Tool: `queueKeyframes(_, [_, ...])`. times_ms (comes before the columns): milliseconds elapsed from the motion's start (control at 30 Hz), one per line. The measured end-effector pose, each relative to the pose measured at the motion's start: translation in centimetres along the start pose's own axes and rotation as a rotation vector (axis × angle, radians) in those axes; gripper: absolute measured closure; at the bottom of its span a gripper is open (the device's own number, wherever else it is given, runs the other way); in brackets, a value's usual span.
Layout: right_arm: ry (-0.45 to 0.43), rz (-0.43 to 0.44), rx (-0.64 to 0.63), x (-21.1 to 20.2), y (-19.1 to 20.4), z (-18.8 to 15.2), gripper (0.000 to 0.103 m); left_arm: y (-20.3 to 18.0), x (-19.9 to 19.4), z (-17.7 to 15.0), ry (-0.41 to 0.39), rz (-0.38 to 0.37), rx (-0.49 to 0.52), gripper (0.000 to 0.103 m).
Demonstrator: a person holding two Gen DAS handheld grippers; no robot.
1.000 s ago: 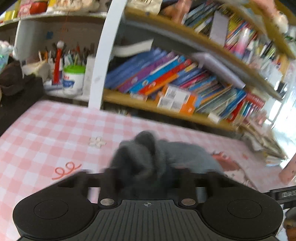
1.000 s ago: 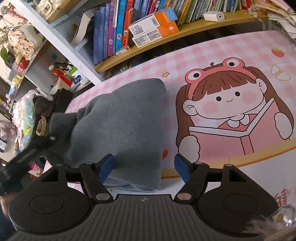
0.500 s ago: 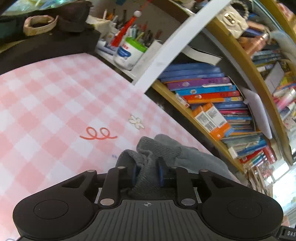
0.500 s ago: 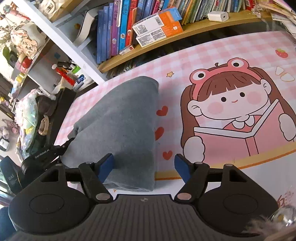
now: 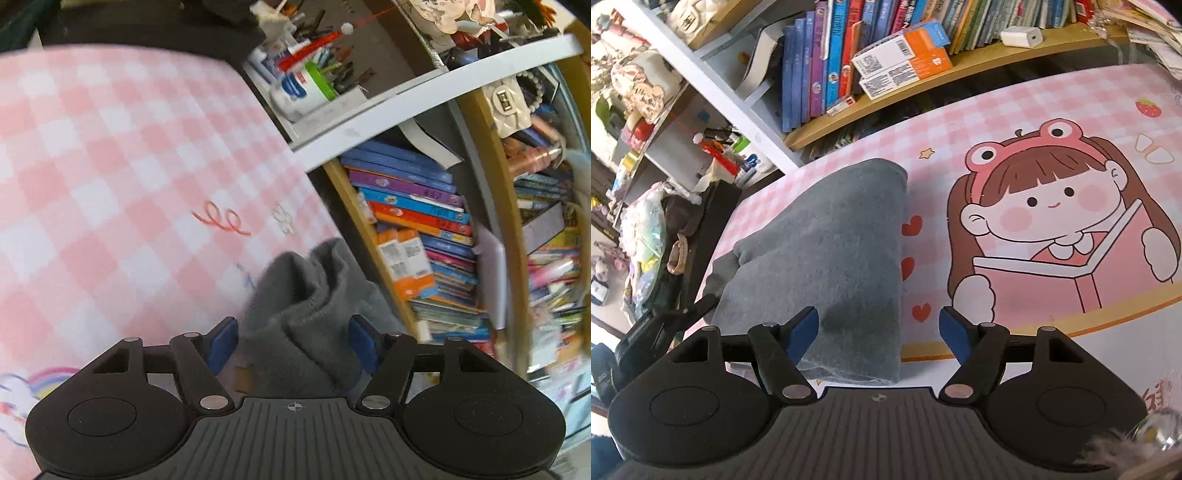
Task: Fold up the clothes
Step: 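Grasp the ribbed hem end of the bundle with the left gripper, then fold the hem end over with the left gripper while the right gripper presses the bundle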
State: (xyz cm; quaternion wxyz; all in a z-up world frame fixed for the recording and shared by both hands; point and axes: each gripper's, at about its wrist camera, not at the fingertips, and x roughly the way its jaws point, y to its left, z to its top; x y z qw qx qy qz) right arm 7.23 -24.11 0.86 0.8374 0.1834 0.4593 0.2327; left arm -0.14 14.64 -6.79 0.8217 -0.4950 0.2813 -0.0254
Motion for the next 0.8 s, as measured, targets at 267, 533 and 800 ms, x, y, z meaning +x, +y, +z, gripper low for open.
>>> queueKeyframes(267, [-0.009, -0.003, 0.017, -0.2, -0.4, 0.0, 0.033, -1.6, 0.3, -0.4, 0.007, -0.014, 0.147, 0.086])
queueKeyframes(533, [-0.001, -0.001, 0.020, 0.1, -0.4, 0.1, 0.033, -2.6, -0.2, -0.5, 0.009, 0.089, 0.244, 0.034])
queueKeyframes(800, [0.041, 0.011, 0.062, 1.6, -1.0, 1.0, 0.028, -3.4, 1.7, -1.1, 0.104, 0.086, 0.337, 0.027])
